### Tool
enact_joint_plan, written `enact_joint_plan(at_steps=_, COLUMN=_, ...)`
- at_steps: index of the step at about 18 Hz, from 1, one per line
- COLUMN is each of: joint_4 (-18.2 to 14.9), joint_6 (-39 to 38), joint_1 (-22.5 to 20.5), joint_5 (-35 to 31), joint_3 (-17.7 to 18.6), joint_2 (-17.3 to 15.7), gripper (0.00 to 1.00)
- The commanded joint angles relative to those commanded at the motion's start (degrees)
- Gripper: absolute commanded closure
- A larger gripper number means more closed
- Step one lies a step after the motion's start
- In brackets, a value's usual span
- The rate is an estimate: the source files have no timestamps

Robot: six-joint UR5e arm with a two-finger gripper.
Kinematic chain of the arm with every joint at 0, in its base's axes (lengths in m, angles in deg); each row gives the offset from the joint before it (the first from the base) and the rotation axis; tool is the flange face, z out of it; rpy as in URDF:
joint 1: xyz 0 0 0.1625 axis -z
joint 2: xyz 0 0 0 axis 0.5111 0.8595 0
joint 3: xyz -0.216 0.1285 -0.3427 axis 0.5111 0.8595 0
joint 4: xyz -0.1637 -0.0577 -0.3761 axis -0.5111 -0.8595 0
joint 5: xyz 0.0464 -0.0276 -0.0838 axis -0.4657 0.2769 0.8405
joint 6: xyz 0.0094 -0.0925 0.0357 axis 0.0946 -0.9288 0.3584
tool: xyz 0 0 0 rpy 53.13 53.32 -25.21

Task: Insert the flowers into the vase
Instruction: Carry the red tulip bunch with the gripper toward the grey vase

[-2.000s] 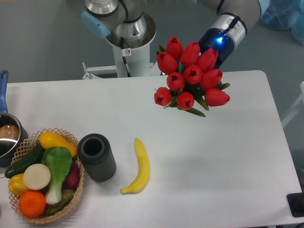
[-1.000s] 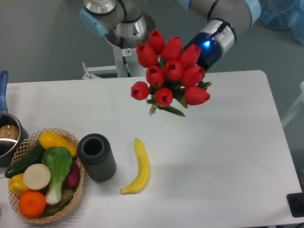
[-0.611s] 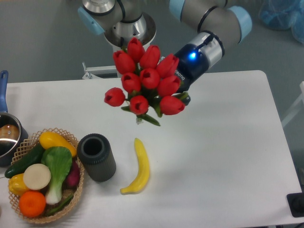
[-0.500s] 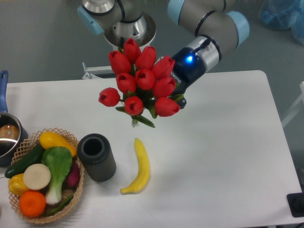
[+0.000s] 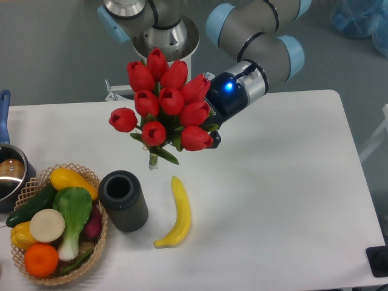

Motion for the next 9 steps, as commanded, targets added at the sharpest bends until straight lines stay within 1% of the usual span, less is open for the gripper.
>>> enact_joint_plan(at_steps=3, joint_4=0.3, joint_6=0.1, joint_1=0.9, joint_5=0.0, joint_3=-1.2, joint_2=1.1, gripper=0.78)
enact_joint_plan(at_steps=5, joint_4=2.3, joint_6=0.2, joint_1=1.2, joint_5=0.0, joint_3=-1.5, joint_2=2.5, gripper=0.78)
enact_joint_plan(at_steps=7, joint_4=5.5, joint_6=-0.1, joint_1=2.8, joint_5=0.0, joint_3=-1.5, joint_2=3.8, gripper=0.78)
enact_joint_plan(at_steps=9, joint_4=5.9, joint_6=0.2, joint_1=3.4, joint_5=0.0, joint_3=-1.0, joint_2=4.0, gripper=0.78)
